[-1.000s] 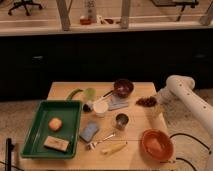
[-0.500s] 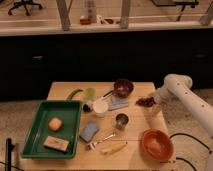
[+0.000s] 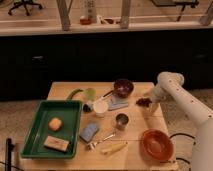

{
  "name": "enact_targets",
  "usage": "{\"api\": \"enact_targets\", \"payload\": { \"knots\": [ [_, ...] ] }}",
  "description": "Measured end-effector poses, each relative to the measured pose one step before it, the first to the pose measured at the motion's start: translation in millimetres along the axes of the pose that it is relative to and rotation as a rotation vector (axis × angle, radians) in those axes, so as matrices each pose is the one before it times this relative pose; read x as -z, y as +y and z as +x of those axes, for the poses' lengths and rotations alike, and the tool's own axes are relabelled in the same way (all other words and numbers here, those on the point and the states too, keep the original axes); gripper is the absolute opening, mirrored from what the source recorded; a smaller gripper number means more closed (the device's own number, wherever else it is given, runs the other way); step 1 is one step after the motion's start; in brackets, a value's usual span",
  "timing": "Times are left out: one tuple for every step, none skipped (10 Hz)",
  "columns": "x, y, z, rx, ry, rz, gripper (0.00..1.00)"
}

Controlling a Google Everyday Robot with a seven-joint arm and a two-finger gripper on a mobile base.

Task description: Place grapes in red bowl

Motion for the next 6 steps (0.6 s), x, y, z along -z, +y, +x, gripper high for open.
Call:
{"api": "enact_targets", "payload": {
  "knots": [
    [-8.22,-11.31,3.08,0.00653,0.01183,-0.0129,0.8],
    [-5.93,-8.05,2.15,0.00102,0.0065,-0.00826,0.75],
    [-3.34,-3.36,5.44,-0.0024,0.00889,-0.00672,0.68],
    [-2.48,-3.5,7.88,-0.0067,0.00635,-0.00985,0.54],
    [-0.56,-2.57,2.33,-0.00006,0.00316,0.0016,0.48],
    [0.26,-1.59,-0.22,0.00301,0.00358,0.00068,0.37]
  ]
}}
